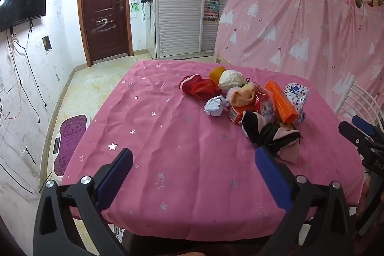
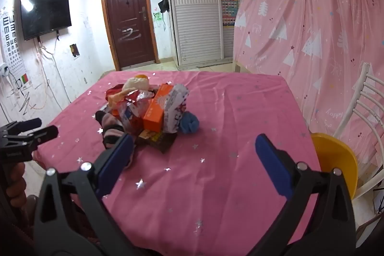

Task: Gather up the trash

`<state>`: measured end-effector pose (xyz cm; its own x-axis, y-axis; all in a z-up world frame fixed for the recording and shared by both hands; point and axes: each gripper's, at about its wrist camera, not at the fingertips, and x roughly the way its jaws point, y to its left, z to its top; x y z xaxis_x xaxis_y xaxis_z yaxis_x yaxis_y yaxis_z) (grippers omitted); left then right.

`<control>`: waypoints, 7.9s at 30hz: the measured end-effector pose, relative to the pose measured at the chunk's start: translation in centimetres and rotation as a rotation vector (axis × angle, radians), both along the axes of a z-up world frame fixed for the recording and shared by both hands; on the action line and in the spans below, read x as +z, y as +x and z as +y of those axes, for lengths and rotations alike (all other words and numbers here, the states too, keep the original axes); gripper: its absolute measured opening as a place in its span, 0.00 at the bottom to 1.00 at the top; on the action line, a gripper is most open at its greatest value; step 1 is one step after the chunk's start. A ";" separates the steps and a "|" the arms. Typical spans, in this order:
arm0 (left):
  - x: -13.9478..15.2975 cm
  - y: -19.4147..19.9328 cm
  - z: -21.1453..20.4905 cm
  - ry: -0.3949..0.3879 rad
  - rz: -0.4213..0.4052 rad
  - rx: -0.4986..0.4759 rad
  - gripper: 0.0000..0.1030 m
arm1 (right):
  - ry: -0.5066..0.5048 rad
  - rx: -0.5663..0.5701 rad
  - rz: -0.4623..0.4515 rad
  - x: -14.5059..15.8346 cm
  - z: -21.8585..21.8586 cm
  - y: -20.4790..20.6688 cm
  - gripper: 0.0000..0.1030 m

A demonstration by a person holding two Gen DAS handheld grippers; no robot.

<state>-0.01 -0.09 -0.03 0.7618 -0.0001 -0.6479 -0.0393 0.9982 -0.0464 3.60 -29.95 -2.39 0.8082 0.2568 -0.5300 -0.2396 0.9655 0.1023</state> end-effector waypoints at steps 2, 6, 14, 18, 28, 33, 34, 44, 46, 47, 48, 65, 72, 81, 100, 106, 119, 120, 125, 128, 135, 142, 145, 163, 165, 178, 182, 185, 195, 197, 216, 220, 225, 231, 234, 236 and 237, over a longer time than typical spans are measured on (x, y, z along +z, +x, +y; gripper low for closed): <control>0.0 0.0 0.0 -0.001 -0.001 0.002 0.92 | -0.006 -0.001 0.000 0.0 0.0 0.0 0.94; -0.8 0.2 0.1 -0.005 0.008 0.006 0.92 | -0.006 -0.001 0.000 0.0 0.0 0.0 0.94; -0.9 0.4 0.5 -0.020 0.026 0.012 0.92 | -0.002 -0.001 0.001 0.0 0.0 0.0 0.94; -0.9 0.4 0.4 -0.019 0.024 0.011 0.92 | -0.006 0.000 0.002 0.0 0.1 0.0 0.94; -0.3 0.1 0.4 -0.016 0.017 0.004 0.92 | -0.005 0.000 0.002 -0.1 0.1 0.1 0.94; -0.2 0.1 0.3 -0.014 0.017 0.003 0.92 | -0.005 0.000 0.003 -0.1 0.1 0.1 0.94; -0.4 0.0 0.4 -0.019 0.018 0.004 0.92 | -0.006 -0.002 0.002 -0.1 0.1 0.1 0.94; -0.4 0.1 0.5 -0.017 0.017 0.005 0.92 | -0.005 -0.001 0.002 0.0 0.1 0.1 0.94; -0.5 0.0 0.5 -0.017 0.017 0.005 0.92 | -0.004 -0.001 0.001 0.0 0.1 0.1 0.94; -0.5 0.1 0.5 -0.017 0.016 0.005 0.92 | -0.004 -0.001 0.002 0.0 0.1 0.1 0.94; -0.5 0.1 0.5 -0.018 0.017 0.005 0.92 | -0.005 0.000 0.002 0.0 0.1 0.1 0.94; -0.4 0.0 0.5 -0.018 0.016 0.003 0.92 | -0.004 0.000 0.001 0.0 0.1 0.1 0.94; -0.4 0.0 0.5 -0.019 0.015 0.003 0.92 | -0.004 0.000 0.002 0.0 0.2 0.1 0.94; -0.5 -0.1 0.4 -0.017 0.014 0.002 0.92 | -0.005 -0.001 0.002 0.0 0.2 0.1 0.94; 0.6 5.5 -0.1 0.054 0.030 -0.056 0.92 | 0.012 0.069 0.059 -1.6 2.2 2.3 0.94; 0.9 9.4 -0.9 0.101 0.037 -0.071 0.92 | 0.039 0.082 0.066 -0.9 2.4 4.0 0.94; 0.6 18.6 2.6 -0.015 0.191 -0.027 0.92 | 0.092 0.067 0.210 -0.9 3.5 9.5 0.65; 0.3 19.1 2.6 -0.018 0.201 -0.028 0.92 | 0.090 0.065 0.217 -1.0 3.5 9.7 0.64; -0.8 21.7 3.2 -0.077 0.274 -0.013 0.92 | 0.103 0.068 0.225 -1.2 3.5 10.6 0.35; -1.3 22.4 3.4 -0.112 0.303 0.001 0.84 | 0.112 0.070 0.210 -1.1 3.4 10.8 0.21; -3.8 23.5 3.0 -0.144 0.396 0.034 0.58 | 0.137 0.059 0.145 0.2 2.3 10.9 0.18; -4.7 23.6 1.7 -0.198 0.399 0.077 0.39 | 0.150 0.067 0.113 0.8 1.4 10.4 0.18; -4.6 23.0 1.9 -0.238 0.365 0.136 0.10 | 0.136 0.065 0.108 0.5 1.0 10.1 0.18; 6.8 19.0 -5.9 -0.135 0.120 0.057 0.07 | 0.178 -0.065 0.029 2.0 -6.5 7.9 0.18; 7.3 19.2 -8.9 -0.136 0.125 0.006 0.07 | 0.183 -0.110 0.021 2.1 -8.5 7.5 0.18; 4.6 19.3 -29.3 -0.104 0.247 -0.288 0.07 | 0.103 -0.368 0.043 0.6 -19.6 6.6 0.18; 3.1 19.5 -33.5 -0.057 0.256 -0.347 0.07 | 0.108 -0.374 0.089 -1.0 -21.5 7.3 0.18; 2.1 19.2 -36.9 -0.040 0.279 -0.397 0.07 | 0.087 -0.404 0.128 -2.4 -22.6 7.9 0.18; -3.3 19.7 -44.8 0.033 0.378 -0.457 0.07 | 0.112 -0.487 0.272 -7.6 -27.1 9.1 0.18; -4.2 20.2 -45.7 0.031 0.404 -0.464 0.07 | 0.121 -0.495 0.280 -8.0 -27.8 9.1 0.18; -3.8 19.9 -45.0 0.006 0.395 -0.425 0.69 | 0.158 -0.515 0.266 -7.5 -29.1 8.5 0.46; -1.7 19.7 -43.5 -0.011 0.357 -0.407 0.69 | 0.185 -0.485 0.241 -6.4 -28.5 8.3 0.47; 1.6 19.6 -40.5 -0.037 0.302 -0.370 0.69 | 0.164 -0.435 0.181 -4.0 -26.0 7.8 0.58; 4.7 19.5 -34.4 -0.010 0.257 -0.318 0.69 | 0.110 -0.354 0.139 -1.8 -20.9 7.7 0.61; 6.0 19.6 -30.8 0.011 0.232 -0.280 0.69 | 0.115 -0.299 0.125 -1.0 -18.2 7.7 0.66; 6.9 19.8 -28.3 0.013 0.216 -0.259 0.69 | 0.119 -0.260 0.114 -0.5 -16.3 7.8 0.69; 7.5 19.8 -26.8 0.017 0.206 -0.243 0.69 | 0.120 -0.242 0.111 -0.3 -15.5 7.8 0.69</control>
<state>19.81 -26.89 7.44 0.5934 -0.1535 -0.7901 0.1933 0.9801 -0.0452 11.36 -45.40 -2.66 0.7925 0.1294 -0.5959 0.0153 0.9727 0.2316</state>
